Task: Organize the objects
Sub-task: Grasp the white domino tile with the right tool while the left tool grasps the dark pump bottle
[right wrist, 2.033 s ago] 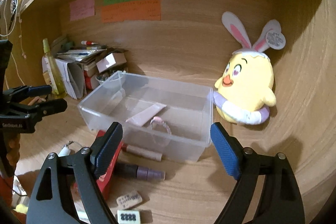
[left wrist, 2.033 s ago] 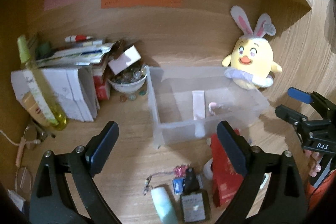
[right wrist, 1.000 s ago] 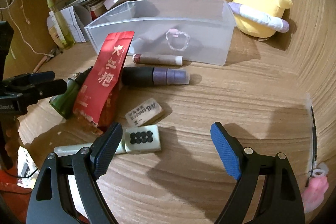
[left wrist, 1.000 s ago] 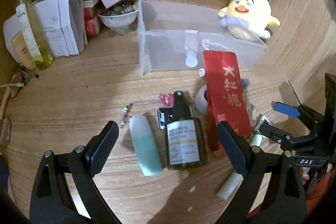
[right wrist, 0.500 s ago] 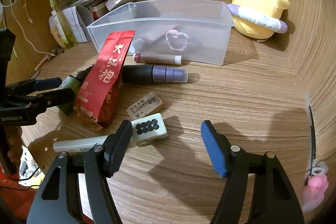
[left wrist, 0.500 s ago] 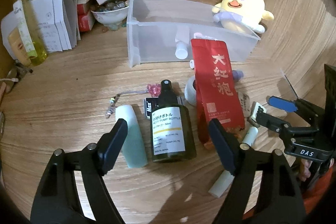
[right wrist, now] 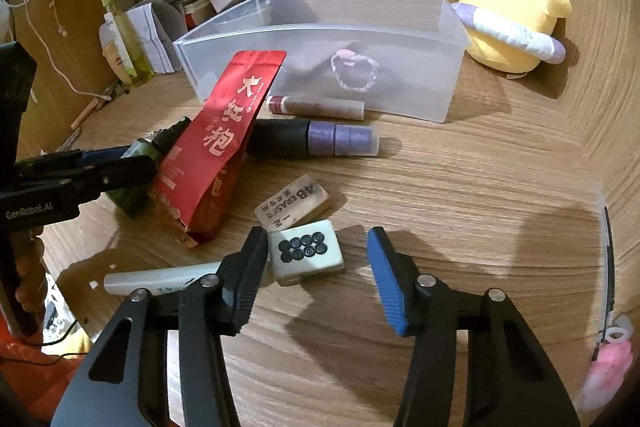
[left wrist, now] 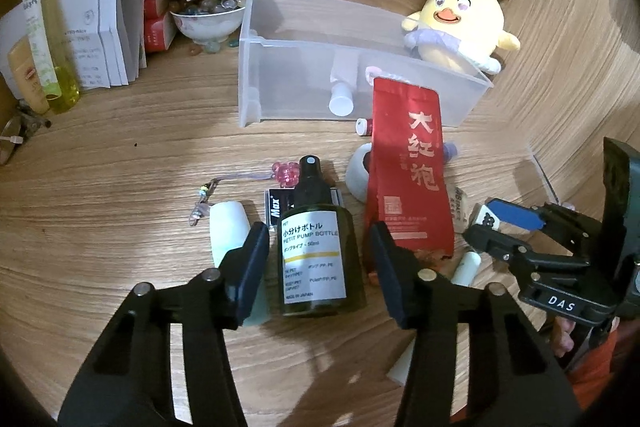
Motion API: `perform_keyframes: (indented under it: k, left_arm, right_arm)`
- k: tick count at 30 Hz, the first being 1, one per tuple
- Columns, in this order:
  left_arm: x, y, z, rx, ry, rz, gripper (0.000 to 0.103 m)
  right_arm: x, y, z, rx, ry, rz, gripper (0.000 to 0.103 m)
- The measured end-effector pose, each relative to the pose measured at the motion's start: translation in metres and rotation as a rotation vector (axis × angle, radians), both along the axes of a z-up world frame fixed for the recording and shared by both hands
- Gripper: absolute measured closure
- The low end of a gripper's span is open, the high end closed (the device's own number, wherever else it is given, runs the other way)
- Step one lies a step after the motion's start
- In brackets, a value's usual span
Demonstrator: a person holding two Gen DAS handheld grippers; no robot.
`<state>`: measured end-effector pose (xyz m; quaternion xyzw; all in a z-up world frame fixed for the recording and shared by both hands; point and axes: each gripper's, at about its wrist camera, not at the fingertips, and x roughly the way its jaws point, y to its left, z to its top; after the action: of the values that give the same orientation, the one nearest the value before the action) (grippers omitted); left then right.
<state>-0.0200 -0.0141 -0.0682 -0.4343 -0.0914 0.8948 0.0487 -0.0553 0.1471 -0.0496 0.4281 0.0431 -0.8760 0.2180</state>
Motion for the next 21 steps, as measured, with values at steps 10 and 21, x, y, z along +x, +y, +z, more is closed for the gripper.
perform_keyframes:
  k: [10, 21]
  left_arm:
    - [-0.001, -0.007, -0.001, 0.028, -0.009, 0.023, 0.062]
    - [0.0, -0.01, 0.025, 0.004, 0.084, 0.046, 0.062]
  right_arm:
    - [0.0, 0.007, 0.002, -0.001, 0.008, -0.028, 0.071]
    - [-0.006, 0.018, 0.021, -0.038, 0.059, -0.073, 0.072]
